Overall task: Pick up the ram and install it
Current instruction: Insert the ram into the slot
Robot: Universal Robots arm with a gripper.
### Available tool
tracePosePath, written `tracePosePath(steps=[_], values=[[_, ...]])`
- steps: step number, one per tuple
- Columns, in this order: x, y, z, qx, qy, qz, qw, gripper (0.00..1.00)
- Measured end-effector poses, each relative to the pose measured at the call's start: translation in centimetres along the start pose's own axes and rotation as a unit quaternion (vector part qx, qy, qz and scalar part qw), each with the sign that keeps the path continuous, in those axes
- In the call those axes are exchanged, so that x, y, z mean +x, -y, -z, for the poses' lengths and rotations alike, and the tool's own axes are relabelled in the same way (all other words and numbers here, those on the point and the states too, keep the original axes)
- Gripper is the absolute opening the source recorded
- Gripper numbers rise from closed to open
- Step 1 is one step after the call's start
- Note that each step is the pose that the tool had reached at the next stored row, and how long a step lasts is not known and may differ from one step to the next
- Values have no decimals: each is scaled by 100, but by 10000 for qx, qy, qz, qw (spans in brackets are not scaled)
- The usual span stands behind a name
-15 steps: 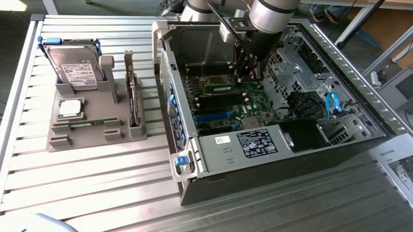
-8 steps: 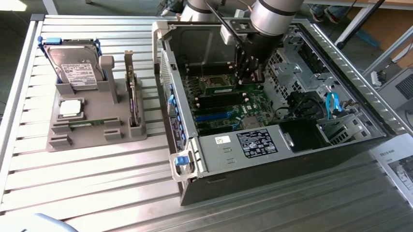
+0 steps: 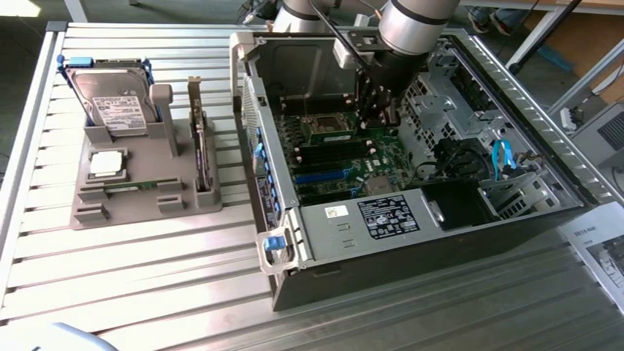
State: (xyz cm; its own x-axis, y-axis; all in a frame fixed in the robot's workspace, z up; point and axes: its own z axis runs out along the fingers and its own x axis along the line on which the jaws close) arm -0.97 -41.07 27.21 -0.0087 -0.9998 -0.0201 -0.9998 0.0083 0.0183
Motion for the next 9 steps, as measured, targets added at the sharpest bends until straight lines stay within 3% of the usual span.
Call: tracePosePath(steps=[9], values=[[0,-54,-5,0,1,-1,10000,12]])
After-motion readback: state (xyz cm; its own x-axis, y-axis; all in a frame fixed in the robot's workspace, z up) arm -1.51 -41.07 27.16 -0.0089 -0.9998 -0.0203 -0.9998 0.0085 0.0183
